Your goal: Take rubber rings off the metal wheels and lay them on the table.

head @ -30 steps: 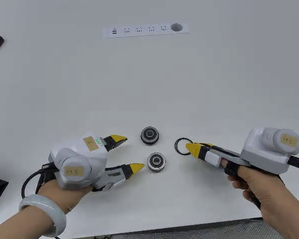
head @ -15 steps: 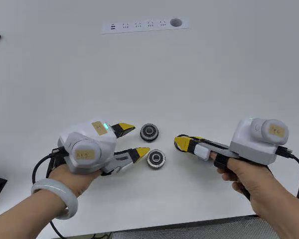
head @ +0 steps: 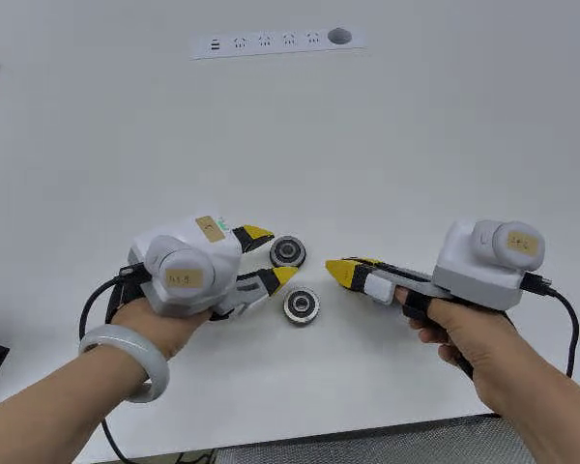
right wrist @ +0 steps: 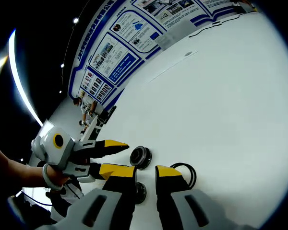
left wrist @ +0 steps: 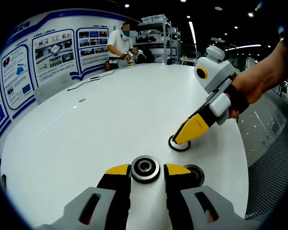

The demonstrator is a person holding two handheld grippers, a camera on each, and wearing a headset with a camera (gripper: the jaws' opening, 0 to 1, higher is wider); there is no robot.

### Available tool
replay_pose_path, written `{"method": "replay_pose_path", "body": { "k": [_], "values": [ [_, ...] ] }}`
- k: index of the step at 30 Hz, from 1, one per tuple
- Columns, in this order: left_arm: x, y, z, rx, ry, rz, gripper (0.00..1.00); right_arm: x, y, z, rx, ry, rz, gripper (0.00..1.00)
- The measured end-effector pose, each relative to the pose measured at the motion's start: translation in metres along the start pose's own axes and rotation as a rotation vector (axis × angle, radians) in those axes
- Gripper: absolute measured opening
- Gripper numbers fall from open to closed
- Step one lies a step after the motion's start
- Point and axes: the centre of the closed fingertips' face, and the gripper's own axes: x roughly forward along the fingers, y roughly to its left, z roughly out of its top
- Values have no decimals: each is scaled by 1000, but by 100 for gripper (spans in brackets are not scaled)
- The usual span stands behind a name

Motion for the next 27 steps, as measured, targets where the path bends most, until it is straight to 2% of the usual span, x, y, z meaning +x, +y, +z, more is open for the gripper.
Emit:
{"method": "replay_pose_path", "body": {
  "k": [13, 21, 27],
  "values": [
    [11, 5, -6, -1, 51, 5, 20, 4, 1, 1, 3, 1, 7, 16],
    [14, 4, -4, -4, 57, -7, 15, 7, 0, 2, 8, 2, 10, 16],
    [15, 4, -5, -8, 56, -9, 14, 12, 1, 4, 19, 3, 20, 16]
  ]
}}
